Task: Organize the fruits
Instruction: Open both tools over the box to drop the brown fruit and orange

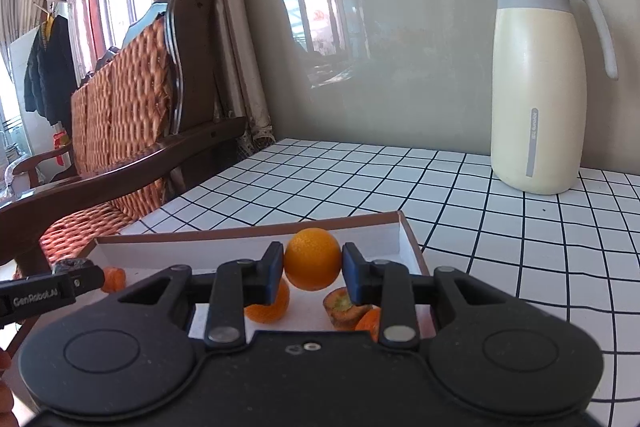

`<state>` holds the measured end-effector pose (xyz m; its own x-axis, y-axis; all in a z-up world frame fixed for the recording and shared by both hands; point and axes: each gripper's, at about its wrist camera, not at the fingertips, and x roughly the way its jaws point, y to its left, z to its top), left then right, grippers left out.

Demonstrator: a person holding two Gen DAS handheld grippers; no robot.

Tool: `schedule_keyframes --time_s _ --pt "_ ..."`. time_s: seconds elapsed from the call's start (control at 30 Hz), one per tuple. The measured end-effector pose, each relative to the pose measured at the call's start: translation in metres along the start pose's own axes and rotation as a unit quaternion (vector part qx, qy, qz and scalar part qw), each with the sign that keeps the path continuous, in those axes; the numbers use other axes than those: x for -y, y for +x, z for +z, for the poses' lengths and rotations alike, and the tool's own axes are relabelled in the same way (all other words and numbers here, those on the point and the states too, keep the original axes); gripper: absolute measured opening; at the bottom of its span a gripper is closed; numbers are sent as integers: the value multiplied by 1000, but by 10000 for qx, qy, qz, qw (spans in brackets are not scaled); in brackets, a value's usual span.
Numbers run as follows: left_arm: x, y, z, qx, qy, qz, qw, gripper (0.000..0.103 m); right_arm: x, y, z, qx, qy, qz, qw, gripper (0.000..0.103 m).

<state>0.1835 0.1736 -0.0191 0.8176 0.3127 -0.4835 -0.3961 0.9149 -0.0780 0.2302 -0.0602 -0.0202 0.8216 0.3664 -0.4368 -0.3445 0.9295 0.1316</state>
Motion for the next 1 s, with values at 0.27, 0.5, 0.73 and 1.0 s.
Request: schedule_keyframes --time_s 0.27,0.5,0.73,1.0 --pt "1 13 7 -232 -21 39 9997 98 1 2 5 219 156 -174 9995 93" --pt "14 -17 17 282 145 112 9994 103 -7 -32 15 830 57 -91 9965 97" --pt "12 -31 20 362 199 145 9990 103 -7 -44 16 903 -31 -57 9959 97" --pt "15 -44 11 374 322 198 9986 103 -8 -60 9 781 -123 -75 9968 97"
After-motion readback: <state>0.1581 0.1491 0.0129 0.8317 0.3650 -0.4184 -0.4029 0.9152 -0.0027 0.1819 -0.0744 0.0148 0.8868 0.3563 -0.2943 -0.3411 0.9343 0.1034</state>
